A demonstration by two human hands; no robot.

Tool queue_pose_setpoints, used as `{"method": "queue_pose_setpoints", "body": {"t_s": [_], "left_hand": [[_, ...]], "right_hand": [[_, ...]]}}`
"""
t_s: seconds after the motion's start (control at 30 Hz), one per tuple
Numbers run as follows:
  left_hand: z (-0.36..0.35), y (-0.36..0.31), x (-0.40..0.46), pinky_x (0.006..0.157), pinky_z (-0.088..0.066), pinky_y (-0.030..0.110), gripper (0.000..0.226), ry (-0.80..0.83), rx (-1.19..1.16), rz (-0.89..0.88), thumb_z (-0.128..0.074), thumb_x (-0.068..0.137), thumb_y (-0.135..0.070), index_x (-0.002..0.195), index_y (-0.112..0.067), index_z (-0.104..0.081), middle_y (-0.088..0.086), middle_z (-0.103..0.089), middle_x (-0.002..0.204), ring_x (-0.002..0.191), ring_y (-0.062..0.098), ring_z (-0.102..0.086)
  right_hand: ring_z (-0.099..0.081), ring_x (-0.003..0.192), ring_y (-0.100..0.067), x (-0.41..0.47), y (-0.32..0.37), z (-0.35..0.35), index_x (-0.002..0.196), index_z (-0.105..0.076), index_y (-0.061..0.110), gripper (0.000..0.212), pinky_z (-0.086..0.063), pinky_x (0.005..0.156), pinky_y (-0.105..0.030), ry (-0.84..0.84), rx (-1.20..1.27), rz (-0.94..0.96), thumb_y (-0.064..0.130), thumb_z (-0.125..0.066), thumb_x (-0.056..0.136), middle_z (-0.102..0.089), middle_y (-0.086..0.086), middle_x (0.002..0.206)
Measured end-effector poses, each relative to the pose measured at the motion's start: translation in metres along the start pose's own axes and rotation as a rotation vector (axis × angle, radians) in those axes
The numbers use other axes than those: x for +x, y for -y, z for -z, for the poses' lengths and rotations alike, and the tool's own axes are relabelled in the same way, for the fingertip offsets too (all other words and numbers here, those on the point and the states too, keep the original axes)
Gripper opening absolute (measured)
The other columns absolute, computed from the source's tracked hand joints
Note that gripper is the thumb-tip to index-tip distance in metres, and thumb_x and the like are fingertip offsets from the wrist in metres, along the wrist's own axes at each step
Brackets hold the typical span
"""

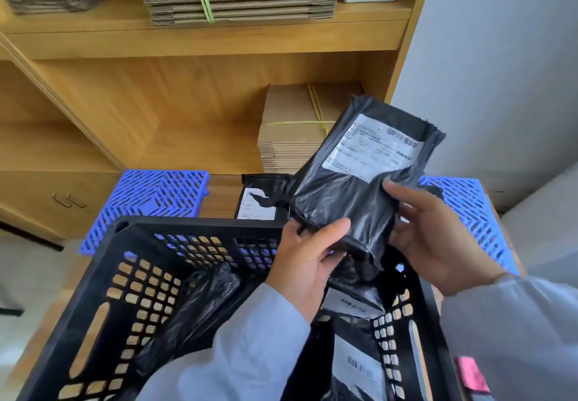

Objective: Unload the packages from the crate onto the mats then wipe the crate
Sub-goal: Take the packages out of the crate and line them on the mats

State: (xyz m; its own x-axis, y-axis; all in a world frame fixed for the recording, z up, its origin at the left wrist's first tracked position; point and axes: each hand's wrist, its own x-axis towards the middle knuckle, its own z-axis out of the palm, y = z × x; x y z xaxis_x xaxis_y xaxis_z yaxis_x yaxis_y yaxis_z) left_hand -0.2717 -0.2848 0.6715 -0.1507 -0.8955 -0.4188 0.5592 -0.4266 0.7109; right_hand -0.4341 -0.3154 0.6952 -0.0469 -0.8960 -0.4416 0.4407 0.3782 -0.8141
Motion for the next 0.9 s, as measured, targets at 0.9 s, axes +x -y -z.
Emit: {"method": "queue_pose_setpoints", "body": {"t_s": [0.9], "left_hand": [[0.148, -0.012, 0.083, 0.078, -0.033, 0.039, 0.053, -0.749, 1.775, -1.088, -0.024, 0.101, -0.033, 0.063, -0.009, -0.051, 0.004, -0.045, 0.062, 0.067, 0.027, -0.039]], "right_hand": [[-0.067, 0.091, -0.015, 0.251, -0.116, 0.048, 0.102, -0.071, 0.009, 0.012, -0.056, 0.076, -0.031, 0.149, -0.440, -0.469, 0.008, -0.066, 0.091, -0.073, -0.002, 0.102]]}}
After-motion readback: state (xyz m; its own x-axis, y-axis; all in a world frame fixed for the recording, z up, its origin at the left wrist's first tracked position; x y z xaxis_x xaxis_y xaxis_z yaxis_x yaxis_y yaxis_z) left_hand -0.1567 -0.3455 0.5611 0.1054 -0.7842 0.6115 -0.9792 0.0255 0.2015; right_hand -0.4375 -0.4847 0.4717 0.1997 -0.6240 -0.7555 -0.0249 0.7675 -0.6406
